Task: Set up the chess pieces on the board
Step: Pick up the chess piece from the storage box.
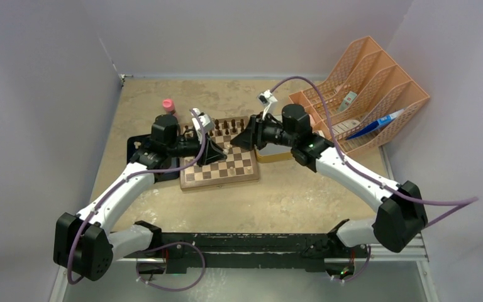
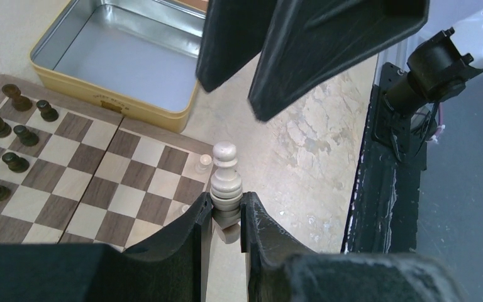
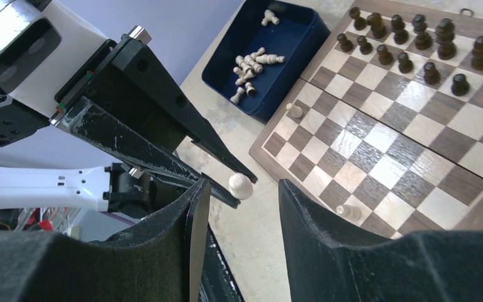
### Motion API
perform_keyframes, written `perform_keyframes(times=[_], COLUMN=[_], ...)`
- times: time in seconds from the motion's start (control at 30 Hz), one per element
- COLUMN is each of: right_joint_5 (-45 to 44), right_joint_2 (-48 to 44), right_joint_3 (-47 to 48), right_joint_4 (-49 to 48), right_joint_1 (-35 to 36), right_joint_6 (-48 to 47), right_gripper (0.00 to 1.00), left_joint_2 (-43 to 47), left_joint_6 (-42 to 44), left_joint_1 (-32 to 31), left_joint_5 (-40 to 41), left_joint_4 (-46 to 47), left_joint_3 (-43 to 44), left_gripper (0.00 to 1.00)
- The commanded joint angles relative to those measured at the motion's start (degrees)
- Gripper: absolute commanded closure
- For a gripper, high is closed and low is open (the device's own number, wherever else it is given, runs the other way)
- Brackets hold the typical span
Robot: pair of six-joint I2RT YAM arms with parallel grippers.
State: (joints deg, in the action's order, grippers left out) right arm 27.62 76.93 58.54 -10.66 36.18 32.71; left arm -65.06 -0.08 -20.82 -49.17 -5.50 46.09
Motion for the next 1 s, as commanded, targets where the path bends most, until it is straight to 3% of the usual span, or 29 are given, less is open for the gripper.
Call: perform_keyframes(times=[0.0,0.43,0.67,0.83,0.97], right_joint_5=[2.02,-1.94,-3.02,-3.55,-4.87], right_joint_2=[1.79,5.79,5.55,4.51,3.85], right_joint_3=[4.73,7.83,7.02,6.57,5.44], right_joint_4=[-0.92,4.84,5.55,5.83,5.33], right_joint_1=[1.8,4.42,4.45,4.42,4.42], right_joint_6=[-1.98,-4.93,-5.12,-5.48,-5.2], right_gripper=[0.53,0.59,0.64,0.76,0.77], left_joint_2=[0.89,1.2,1.68,2.21,2.13], left_joint_6=[4.02,4.73,4.13,3.55,2.99], left_joint_1=[-0.92,-1.15,-1.24,-1.24,-1.2], left_joint_5=[-2.78,-2.61,-1.63,-0.44,0.17], left_joint_4=[1.45,2.14,2.56,2.81,4.05], left_joint_3=[0.0,-0.65,-1.34,-2.03,-2.83], left_gripper=[1.0,1.0,1.0,1.0,1.0])
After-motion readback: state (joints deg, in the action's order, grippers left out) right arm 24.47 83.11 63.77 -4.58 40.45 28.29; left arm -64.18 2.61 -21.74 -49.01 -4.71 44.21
